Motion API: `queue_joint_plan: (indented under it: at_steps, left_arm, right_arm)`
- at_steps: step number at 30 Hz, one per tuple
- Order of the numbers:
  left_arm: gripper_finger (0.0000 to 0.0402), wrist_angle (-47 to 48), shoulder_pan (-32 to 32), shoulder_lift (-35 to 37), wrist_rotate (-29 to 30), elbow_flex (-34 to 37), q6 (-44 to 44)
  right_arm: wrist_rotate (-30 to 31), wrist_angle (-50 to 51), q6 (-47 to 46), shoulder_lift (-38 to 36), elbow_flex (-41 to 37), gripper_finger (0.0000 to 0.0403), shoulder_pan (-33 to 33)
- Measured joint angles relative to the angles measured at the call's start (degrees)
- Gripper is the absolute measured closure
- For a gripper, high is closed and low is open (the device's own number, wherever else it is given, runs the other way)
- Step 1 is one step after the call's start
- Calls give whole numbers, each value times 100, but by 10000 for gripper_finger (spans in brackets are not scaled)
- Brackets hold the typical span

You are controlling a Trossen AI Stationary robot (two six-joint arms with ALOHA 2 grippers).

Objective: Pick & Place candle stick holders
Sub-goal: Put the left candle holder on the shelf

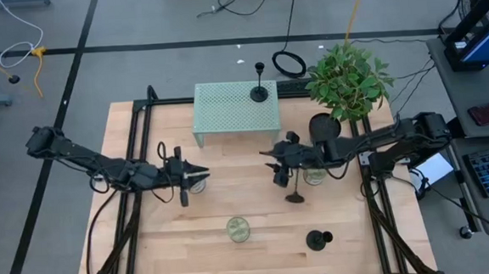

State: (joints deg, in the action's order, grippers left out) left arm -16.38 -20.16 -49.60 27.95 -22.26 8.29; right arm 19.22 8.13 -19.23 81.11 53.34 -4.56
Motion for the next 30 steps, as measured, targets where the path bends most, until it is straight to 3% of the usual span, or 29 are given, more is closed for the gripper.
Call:
queue_joint_plan:
  at_steps: [9,15,21,30]
  left_arm:
    - [304,30,-4,0,0,0,50]
    - [304,90,-4,0,-2,0,127]
    - [304,133,-4,0,-2,0,121]
    - [304,133,-4,2,2,0,-46]
  right_arm:
    - [2,1534,-1504,-1,0,206,-135]
    - [-84,2474,-1930,-1,0,206,-133]
    - [-718,3220,-1959,-1,0,206,-177]
    - [-586,3234,-1288,148,2,206,-180]
